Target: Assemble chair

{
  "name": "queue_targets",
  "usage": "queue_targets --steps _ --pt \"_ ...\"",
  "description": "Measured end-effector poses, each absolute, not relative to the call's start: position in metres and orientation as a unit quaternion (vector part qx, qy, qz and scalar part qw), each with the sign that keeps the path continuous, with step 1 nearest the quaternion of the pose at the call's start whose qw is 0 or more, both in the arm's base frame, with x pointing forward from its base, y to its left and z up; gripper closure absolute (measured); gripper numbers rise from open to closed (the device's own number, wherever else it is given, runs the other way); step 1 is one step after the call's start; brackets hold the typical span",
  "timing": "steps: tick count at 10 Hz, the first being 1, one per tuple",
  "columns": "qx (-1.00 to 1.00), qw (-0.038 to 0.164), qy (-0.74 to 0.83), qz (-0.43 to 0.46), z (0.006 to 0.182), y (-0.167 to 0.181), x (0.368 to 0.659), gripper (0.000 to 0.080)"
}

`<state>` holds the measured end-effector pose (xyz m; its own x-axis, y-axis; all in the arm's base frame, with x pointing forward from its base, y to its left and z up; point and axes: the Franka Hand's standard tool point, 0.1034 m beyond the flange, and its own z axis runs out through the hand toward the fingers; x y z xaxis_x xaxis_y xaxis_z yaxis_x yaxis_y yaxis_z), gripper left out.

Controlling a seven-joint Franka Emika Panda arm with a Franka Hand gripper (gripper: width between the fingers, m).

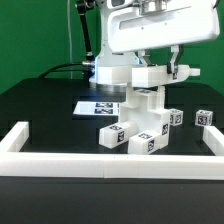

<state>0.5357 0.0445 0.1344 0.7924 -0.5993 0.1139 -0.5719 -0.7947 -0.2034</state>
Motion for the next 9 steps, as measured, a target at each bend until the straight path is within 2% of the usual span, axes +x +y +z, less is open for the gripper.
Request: queue_targets --steps 3,9 --pt "-0.941 0.075 0.310 -0.116 0.1353 0.0391 0.5445 0.0504" --pt "-0.941 0.074 0.308 -0.121 0.1355 0.0383 0.5447 0.0504"
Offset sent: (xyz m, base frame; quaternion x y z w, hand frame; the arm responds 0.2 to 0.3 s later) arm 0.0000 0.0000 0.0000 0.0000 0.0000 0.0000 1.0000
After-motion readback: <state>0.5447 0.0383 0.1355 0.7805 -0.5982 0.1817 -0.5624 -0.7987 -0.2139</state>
